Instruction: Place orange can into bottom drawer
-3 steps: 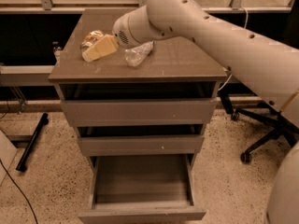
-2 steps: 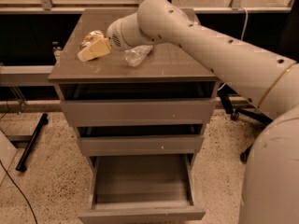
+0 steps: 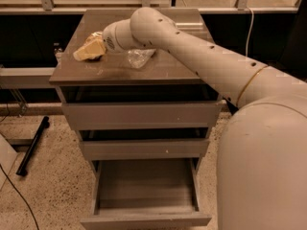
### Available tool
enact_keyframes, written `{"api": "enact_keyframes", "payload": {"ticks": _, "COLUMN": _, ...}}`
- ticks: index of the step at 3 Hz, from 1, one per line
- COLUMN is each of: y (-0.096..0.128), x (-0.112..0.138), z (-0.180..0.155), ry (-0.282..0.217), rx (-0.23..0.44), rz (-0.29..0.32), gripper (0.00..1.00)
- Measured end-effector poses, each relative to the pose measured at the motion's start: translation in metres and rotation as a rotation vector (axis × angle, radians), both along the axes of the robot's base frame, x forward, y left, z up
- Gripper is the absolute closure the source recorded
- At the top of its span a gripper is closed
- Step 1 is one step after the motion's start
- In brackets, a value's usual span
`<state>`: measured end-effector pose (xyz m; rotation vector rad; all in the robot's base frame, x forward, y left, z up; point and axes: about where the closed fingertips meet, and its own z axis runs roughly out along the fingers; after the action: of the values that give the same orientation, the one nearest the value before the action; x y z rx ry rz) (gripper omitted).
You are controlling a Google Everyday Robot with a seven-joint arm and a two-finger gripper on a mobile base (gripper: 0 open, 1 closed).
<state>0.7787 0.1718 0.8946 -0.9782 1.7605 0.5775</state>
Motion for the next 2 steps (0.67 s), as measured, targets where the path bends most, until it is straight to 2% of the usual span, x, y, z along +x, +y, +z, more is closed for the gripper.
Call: {"api": "enact_keyframes", "payload": {"ticks": 2, "y": 0.023, "x": 0.028, "z": -0.008, "ry": 0.002, "rx": 0.029, "rz": 0.016, "gripper": 0.0}}
